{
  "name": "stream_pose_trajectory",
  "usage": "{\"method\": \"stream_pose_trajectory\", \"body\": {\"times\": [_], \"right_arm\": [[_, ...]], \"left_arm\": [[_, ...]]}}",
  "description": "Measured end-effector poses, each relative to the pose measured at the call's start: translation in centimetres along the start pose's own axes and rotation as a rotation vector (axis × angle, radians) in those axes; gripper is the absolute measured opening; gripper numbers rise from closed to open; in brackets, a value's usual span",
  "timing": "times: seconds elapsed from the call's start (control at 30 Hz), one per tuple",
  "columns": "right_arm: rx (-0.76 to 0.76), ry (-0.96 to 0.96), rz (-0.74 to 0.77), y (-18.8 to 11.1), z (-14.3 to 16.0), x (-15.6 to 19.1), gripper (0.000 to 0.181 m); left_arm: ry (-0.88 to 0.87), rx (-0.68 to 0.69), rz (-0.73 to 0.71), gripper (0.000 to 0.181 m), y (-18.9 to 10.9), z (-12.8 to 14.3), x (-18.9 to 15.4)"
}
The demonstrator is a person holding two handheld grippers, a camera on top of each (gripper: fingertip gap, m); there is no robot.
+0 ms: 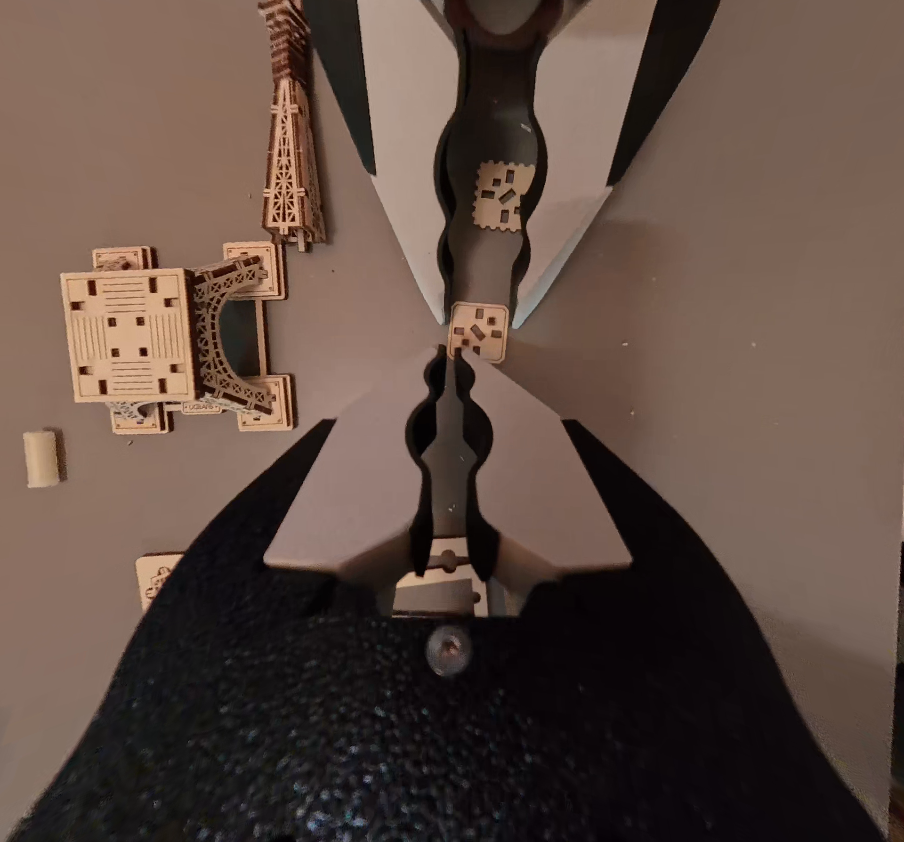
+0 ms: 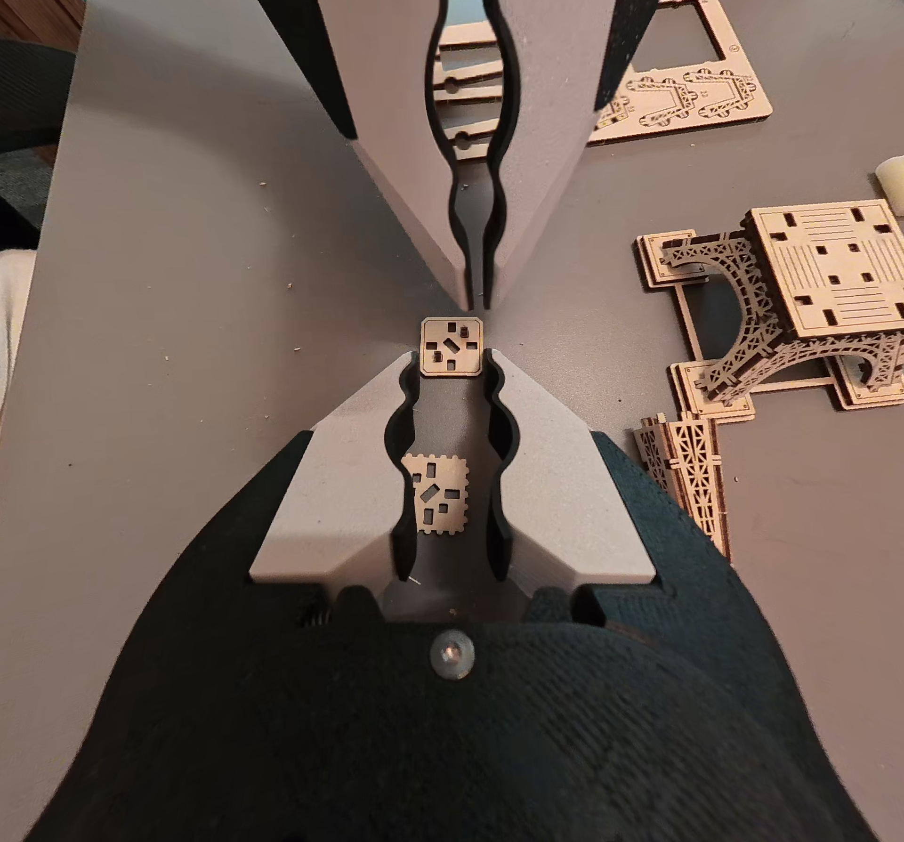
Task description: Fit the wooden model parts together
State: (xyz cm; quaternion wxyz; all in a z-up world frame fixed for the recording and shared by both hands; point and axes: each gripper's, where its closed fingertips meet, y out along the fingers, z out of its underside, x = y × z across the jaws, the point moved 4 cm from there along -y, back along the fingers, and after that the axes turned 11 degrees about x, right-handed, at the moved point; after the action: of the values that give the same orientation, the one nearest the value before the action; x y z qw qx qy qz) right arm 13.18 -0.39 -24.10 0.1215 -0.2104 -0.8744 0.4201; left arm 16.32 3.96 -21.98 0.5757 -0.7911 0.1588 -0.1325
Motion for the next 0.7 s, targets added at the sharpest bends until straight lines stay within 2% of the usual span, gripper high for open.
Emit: {"method": "stream_pose_trajectory", "body": {"times": [0.27, 0.4, 0.5, 0.7], "right_arm": [[0.000, 0.000, 0.000, 0.0, 0.0, 0.0, 0.025], [0.000, 0.001, -0.001, 0.0, 0.0, 0.0, 0.025], [0.000, 0.000, -0.001, 0.0, 0.0, 0.0, 0.025], [0.000, 0.001, -0.001, 0.0, 0.0, 0.0, 0.025]], "left_arm": [[0.074, 0.097, 0.035, 0.006, 0.7, -0.6, -0.6], [0.087, 0.126, 0.009, 0.000, 0.9, -0.6, -0.4], [0.092, 0.137, 0.010, 0.006, 1.0, -0.6, -0.4], [0.102, 0.149, 0.015, 0.001, 1.3, -0.6, -0.6]]}}
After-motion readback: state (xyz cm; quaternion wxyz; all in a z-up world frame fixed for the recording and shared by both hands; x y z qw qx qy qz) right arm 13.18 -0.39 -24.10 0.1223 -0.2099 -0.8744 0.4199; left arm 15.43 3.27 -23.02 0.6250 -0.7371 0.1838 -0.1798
